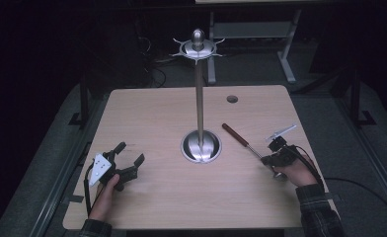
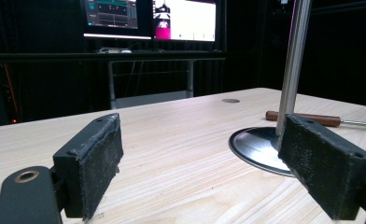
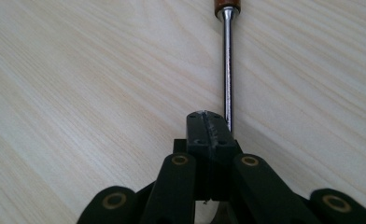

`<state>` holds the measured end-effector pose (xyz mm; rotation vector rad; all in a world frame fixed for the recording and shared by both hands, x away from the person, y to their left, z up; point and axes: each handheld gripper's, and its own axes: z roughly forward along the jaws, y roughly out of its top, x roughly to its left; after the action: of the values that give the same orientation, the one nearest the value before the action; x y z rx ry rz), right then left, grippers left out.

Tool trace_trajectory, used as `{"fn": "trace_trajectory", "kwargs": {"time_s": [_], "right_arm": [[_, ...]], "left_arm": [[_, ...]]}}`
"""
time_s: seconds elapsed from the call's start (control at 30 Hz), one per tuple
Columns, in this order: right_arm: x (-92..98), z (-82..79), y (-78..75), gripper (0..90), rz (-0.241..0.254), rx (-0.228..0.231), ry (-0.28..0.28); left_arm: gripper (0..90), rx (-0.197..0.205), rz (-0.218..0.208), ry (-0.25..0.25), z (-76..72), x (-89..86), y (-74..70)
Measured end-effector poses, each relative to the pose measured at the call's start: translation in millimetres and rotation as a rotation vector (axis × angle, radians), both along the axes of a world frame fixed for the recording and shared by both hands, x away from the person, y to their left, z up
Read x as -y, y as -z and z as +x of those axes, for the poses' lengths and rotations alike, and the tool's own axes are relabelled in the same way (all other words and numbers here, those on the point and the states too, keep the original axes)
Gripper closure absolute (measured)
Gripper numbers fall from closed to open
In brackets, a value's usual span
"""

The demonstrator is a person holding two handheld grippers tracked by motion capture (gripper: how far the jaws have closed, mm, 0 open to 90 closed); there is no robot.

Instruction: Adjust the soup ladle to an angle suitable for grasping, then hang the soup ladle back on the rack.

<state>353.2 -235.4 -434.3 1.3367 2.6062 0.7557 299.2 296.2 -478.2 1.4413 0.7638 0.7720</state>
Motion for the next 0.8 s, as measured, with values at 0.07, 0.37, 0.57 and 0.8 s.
{"fn": "trace_trajectory", "kwargs": {"time_s": [0.07,0.37,0.57,0.8], "right_arm": [[-1.3,0.1,-2.2,87.4,0.007,0.004,0.002],[-10.4,13.8,-12.1,67.8,0.015,0.038,-0.001],[-19.6,28.8,-16.3,63.5,-0.015,0.026,-0.015],[-28.8,49.9,-17.4,60.6,-0.04,0.005,-0.043]], "left_arm": [[13.3,0.0,0.001,0.0,0.0,0.0,0.0],[13.3,0.001,-0.002,0.0,0.0,0.1,0.1],[13.3,0.0,-0.003,0.0,0.0,0.2,0.0],[13.3,0.0,-0.003,0.001,0.0,0.2,0.0]]}}
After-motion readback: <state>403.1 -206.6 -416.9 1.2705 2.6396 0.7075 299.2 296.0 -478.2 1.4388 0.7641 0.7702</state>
